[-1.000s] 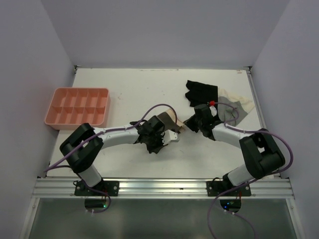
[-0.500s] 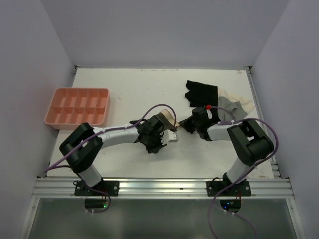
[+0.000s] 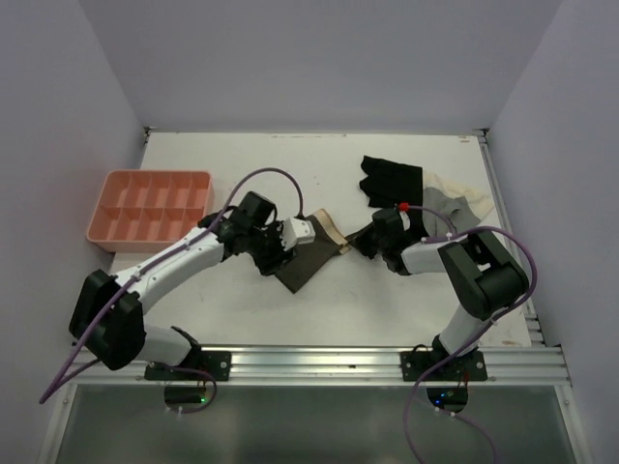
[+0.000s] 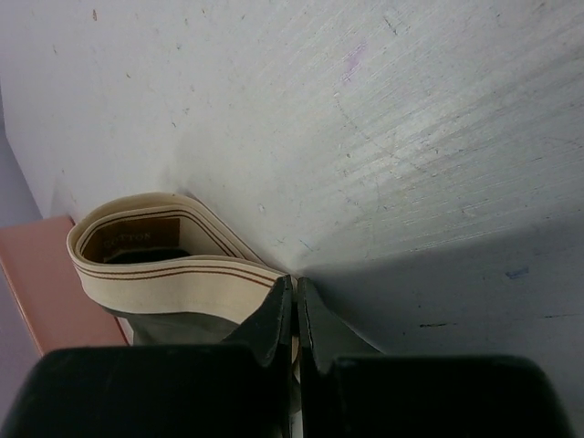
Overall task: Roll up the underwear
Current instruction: Fold the underwear
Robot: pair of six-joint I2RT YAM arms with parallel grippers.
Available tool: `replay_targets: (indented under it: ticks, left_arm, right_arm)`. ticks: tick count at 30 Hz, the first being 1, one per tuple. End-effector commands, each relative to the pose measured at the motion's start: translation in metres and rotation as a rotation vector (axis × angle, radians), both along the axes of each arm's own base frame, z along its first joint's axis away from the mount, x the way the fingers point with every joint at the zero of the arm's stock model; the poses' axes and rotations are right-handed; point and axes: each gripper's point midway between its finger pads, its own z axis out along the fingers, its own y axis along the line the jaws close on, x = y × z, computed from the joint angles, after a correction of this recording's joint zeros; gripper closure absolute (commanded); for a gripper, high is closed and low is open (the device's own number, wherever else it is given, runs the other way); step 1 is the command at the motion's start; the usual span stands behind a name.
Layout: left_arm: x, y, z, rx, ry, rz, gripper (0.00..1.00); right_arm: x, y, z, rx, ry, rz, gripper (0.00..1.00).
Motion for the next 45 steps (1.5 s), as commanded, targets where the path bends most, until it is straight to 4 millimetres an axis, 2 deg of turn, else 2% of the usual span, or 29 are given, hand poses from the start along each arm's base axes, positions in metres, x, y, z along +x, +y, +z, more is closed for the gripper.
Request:
replay_targets:
  ticks: [1, 2, 5, 6, 8, 9, 12, 15, 17, 18, 19, 20, 21, 22, 23, 24, 25, 26, 27, 30, 33, 35, 37, 38, 41, 42, 45]
  left_arm:
    - [0.039, 0.008, 0.036, -0.115, -0.078, 0.107, 0.5]
    - [0.045, 0.009, 0.034, -0.125, -0.071, 0.139, 0.51]
    - [0.065, 0.018, 0.011, -0.123, -0.025, 0.238, 0.6]
    - [0.07, 0.022, -0.005, -0.108, 0.022, 0.294, 0.64]
    - [0.085, 0.031, -0.017, -0.123, 0.052, 0.369, 0.66]
    - [0.087, 0.036, -0.032, -0.103, 0.084, 0.395, 0.67]
    - [0.087, 0.04, -0.06, -0.074, 0.145, 0.417, 0.69]
    - [0.089, 0.045, -0.079, -0.025, 0.158, 0.412, 0.71]
    - [0.097, 0.048, -0.081, -0.001, 0.125, 0.399, 0.71]
    - [0.103, 0.047, -0.08, -0.004, 0.112, 0.386, 0.7]
    - [0.107, 0.047, -0.078, -0.006, 0.099, 0.373, 0.68]
    - [0.108, 0.046, -0.075, -0.005, 0.077, 0.323, 0.66]
    - [0.113, 0.042, -0.066, -0.027, 0.054, 0.282, 0.62]
    - [0.101, 0.034, -0.06, -0.061, 0.098, 0.204, 0.57]
    - [0.102, 0.032, -0.055, -0.069, 0.067, 0.13, 0.55]
    - [0.107, 0.027, -0.04, -0.092, 0.034, 0.094, 0.52]
    - [0.106, 0.025, -0.034, -0.107, 0.025, 0.058, 0.51]
    - [0.105, 0.025, -0.029, -0.106, 0.004, 0.017, 0.51]
    - [0.106, 0.023, -0.015, -0.121, -0.029, -0.009, 0.51]
    - [0.108, 0.02, 0.01, -0.155, -0.115, -0.05, 0.51]
    - [0.103, 0.015, 0.024, -0.176, -0.132, -0.058, 0.52]
    - [0.095, 0.012, 0.022, -0.177, -0.094, -0.032, 0.54]
    - [0.086, 0.008, 0.012, -0.154, -0.067, -0.023, 0.58]
    - [0.083, 0.006, 0.008, -0.155, -0.04, 0.014, 0.59]
    - [0.068, 0.005, -0.013, -0.126, 0.03, 0.031, 0.63]
    - [0.058, 0.004, -0.025, -0.1, 0.058, 0.025, 0.64]
    - [0.048, -0.001, -0.044, -0.068, 0.088, 0.028, 0.65]
  right_arm:
    - [-0.04, -0.033, -0.051, -0.181, 0.164, 0.011, 1.0]
    - [-0.04, -0.033, -0.052, -0.183, 0.164, 0.011, 1.0]
    - [-0.043, -0.033, -0.053, -0.185, 0.17, 0.016, 1.0]
    - [-0.043, -0.035, -0.054, -0.187, 0.171, 0.014, 1.0]
    - [-0.044, -0.036, -0.052, -0.191, 0.168, 0.009, 1.0]
    - [-0.046, -0.038, -0.053, -0.195, 0.173, 0.008, 1.0]
    - [-0.052, -0.038, -0.053, -0.189, 0.178, 0.012, 1.0]
    - [-0.062, -0.034, -0.049, -0.158, 0.177, 0.024, 1.0]
    - [-0.066, -0.032, -0.04, -0.146, 0.159, 0.024, 1.0]
    - [-0.073, -0.031, -0.041, -0.153, 0.166, 0.037, 0.95]
    - [-0.075, -0.029, -0.037, -0.15, 0.157, 0.044, 0.89]
    - [-0.077, -0.027, -0.034, -0.149, 0.153, 0.053, 0.77]
    - [-0.079, -0.025, -0.025, -0.138, 0.131, 0.062, 0.71]
    - [-0.08, -0.025, -0.021, -0.142, 0.122, 0.073, 0.68]
    - [-0.081, -0.026, -0.017, -0.142, 0.114, 0.074, 0.63]
    - [-0.078, -0.025, 0.0, -0.127, 0.069, 0.074, 0.61]
    - [-0.08, -0.029, 0.005, -0.153, 0.06, 0.089, 0.59]
    - [-0.079, -0.03, 0.015, -0.164, 0.033, 0.094, 0.58]
    - [-0.071, -0.033, 0.036, -0.173, -0.033, 0.081, 0.58]
    - [-0.063, -0.043, 0.065, -0.232, -0.121, 0.074, 0.61]
    - [-0.048, -0.039, 0.093, -0.28, -0.219, 0.116, 0.75]
    - [-0.041, -0.033, 0.089, -0.303, -0.202, 0.152, 0.85]
    - [-0.032, -0.018, 0.094, -0.283, -0.217, 0.203, 0.91]
    - [-0.031, -0.013, 0.08, -0.286, -0.184, 0.224, 0.95]
    - [-0.024, -0.007, 0.072, -0.269, -0.168, 0.224, 0.95]
    - [-0.022, -0.007, 0.071, -0.268, -0.173, 0.215, 0.95]
    - [-0.015, -0.016, 0.076, -0.307, -0.201, 0.179, 0.94]
